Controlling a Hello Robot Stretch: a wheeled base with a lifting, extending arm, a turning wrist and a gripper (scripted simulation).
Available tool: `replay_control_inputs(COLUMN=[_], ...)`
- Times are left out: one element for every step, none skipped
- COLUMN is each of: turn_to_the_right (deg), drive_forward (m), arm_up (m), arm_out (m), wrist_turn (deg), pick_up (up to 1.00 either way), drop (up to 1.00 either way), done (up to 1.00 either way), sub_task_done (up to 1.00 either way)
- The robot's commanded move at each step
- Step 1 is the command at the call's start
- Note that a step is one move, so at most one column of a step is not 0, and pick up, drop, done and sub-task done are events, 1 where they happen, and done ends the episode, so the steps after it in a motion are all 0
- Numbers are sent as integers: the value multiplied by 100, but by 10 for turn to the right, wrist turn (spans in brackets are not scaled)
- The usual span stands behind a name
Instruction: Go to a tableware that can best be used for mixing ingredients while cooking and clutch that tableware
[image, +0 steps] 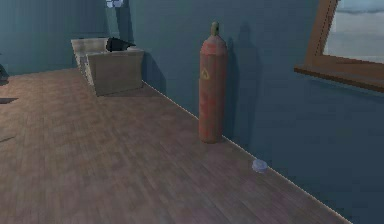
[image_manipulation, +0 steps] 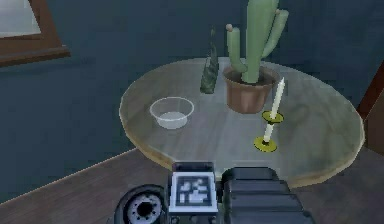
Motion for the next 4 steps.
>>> replay_control_inputs(turn_to_the_right=[0,0,0,0], drive_forward=[0,0,0,0], arm_up=[0,0,0,0], arm_out=[44,0,0,0], wrist_turn=[0,450,450,450], pick_up=[0,0,0,0], drop=[0,0,0,0], done=[0,0,0,0], sub_task_done=[0,0,0,0])
